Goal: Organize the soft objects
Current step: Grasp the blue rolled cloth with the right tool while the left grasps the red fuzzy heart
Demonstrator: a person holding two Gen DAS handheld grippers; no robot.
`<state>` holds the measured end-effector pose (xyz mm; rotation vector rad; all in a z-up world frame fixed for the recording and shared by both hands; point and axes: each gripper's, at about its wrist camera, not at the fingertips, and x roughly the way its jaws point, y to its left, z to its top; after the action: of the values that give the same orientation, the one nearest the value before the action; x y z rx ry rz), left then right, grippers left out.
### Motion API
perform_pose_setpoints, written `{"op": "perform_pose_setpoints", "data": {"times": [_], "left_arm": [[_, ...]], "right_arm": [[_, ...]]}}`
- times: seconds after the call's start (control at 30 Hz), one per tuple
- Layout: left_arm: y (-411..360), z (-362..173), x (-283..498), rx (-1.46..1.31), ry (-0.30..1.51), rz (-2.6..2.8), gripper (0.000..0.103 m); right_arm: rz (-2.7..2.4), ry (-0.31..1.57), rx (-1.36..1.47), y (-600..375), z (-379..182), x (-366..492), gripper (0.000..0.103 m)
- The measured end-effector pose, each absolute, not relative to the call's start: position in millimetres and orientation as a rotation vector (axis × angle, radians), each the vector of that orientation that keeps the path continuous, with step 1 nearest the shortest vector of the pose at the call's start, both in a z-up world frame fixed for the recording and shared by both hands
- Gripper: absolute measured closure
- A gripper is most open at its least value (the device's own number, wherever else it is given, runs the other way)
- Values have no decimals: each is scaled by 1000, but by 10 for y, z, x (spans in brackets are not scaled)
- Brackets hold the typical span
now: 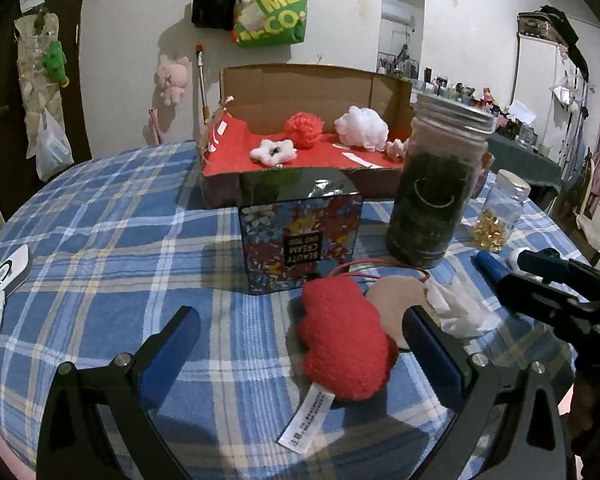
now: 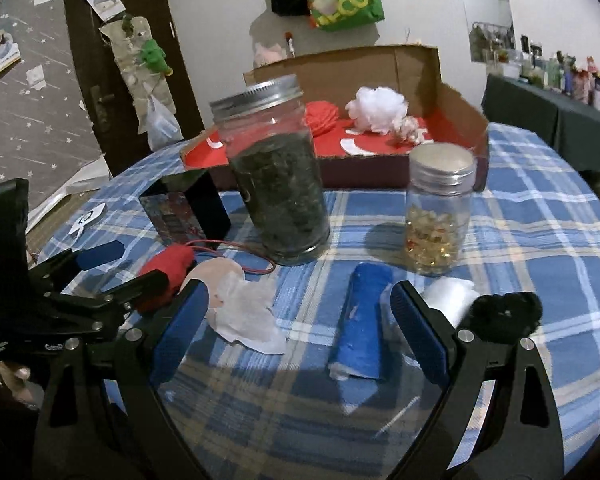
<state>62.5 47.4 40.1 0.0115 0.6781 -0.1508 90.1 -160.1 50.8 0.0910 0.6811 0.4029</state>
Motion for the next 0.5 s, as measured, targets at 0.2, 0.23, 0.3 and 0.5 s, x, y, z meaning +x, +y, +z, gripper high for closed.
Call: {"op": "perform_pose_setpoints", "data": {"times": [0.2, 0.23, 0.3, 0.5], "left_arm": [[486, 350, 685, 21, 711, -151, 0], [493, 342, 691, 21, 717, -156, 0], [507, 343, 696, 18, 725, -165, 0], [461, 357, 693, 23, 731, -213, 16]], "right_arm": [[347, 753, 94, -1636, 369, 1036, 10], [352, 754, 103, -1661, 362, 1034, 11], [335, 752, 89, -1684, 370, 1015, 11], [306, 746, 50, -1737, 368, 972, 22]]}}
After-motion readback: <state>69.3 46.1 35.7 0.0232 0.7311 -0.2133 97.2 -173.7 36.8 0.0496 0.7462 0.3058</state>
